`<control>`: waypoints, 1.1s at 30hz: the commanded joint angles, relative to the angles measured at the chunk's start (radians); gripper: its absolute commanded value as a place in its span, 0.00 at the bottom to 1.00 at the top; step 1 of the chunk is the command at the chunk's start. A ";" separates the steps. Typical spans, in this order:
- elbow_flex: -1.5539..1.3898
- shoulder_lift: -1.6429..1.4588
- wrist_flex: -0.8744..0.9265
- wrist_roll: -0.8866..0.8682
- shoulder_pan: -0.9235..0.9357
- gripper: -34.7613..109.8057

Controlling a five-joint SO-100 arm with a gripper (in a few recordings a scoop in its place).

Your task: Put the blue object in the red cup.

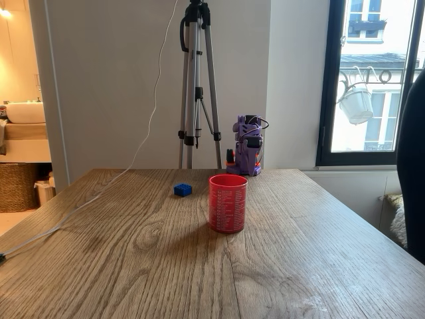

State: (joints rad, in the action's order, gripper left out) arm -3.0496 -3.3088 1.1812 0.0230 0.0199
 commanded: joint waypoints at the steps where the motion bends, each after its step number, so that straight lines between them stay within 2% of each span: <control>1: 0.014 0.008 0.000 0.025 -0.023 0.24; 27: 0.015 0.008 0.003 0.055 -0.023 0.24; 30: 0.092 0.035 0.026 0.112 0.018 0.24; 33: 0.270 0.190 0.051 0.126 0.035 0.24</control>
State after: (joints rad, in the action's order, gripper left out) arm -3.0051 -3.2551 1.2042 0.1289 0.0399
